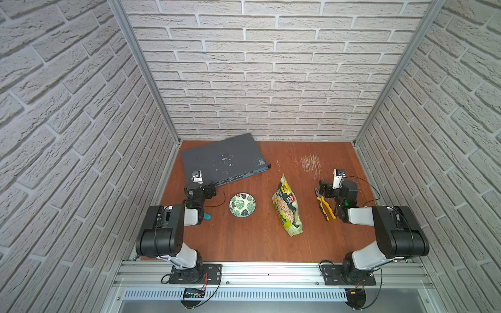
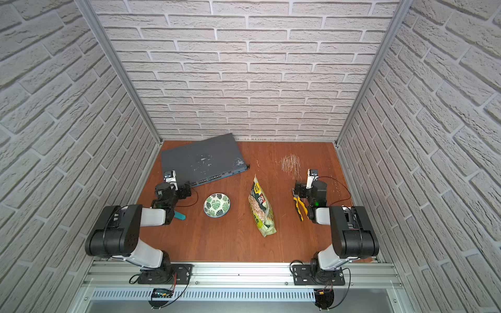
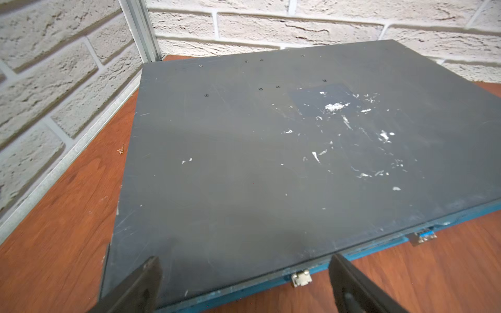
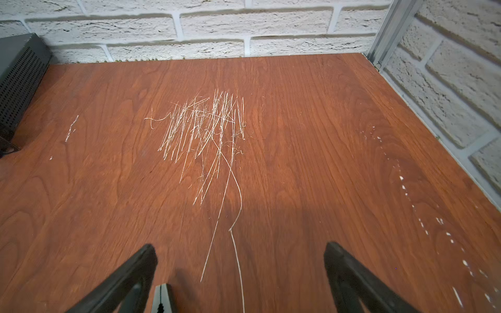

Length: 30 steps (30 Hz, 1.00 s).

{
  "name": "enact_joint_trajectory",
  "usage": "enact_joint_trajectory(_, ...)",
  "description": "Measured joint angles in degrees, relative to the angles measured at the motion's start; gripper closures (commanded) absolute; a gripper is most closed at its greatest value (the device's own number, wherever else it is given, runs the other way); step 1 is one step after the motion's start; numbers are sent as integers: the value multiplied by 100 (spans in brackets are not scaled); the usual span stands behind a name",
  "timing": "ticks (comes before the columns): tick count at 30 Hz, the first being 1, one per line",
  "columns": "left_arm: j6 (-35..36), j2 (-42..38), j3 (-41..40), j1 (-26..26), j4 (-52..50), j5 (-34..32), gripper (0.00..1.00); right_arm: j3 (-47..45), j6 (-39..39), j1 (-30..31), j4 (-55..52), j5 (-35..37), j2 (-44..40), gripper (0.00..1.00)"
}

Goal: Pour the oats into the breakfast bowl
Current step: Move the oats bag to the center of the board.

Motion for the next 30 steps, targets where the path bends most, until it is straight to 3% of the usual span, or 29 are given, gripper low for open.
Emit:
enact_joint_trajectory(5,0,0,0,0,0,0,2,52,26,0,-396,-7,-179,0)
enact_joint_trajectory(11,0,0,0,0,2,0,2,1563,243,31,-3270,-461,-1432,11)
enact_joint_trajectory(17,2,-2,31,0,-76,-2,2,2317,516,382,-5490,-741,-3145,13)
enact_joint_trajectory(20,0,-138,367,-61,-879,-114,2,2594,702,590,-6596,-894,-3652,13)
enact_joint_trajectory(24,-341,-612,1670,-243,-2833,-289,2,3147,964,1034,-7849,-1152,-3823,16)
enact_joint_trajectory(30,-925,-1453,2739,-1443,-3762,-636,2,4234,1102,2149,-9204,-1305,-3289,21)
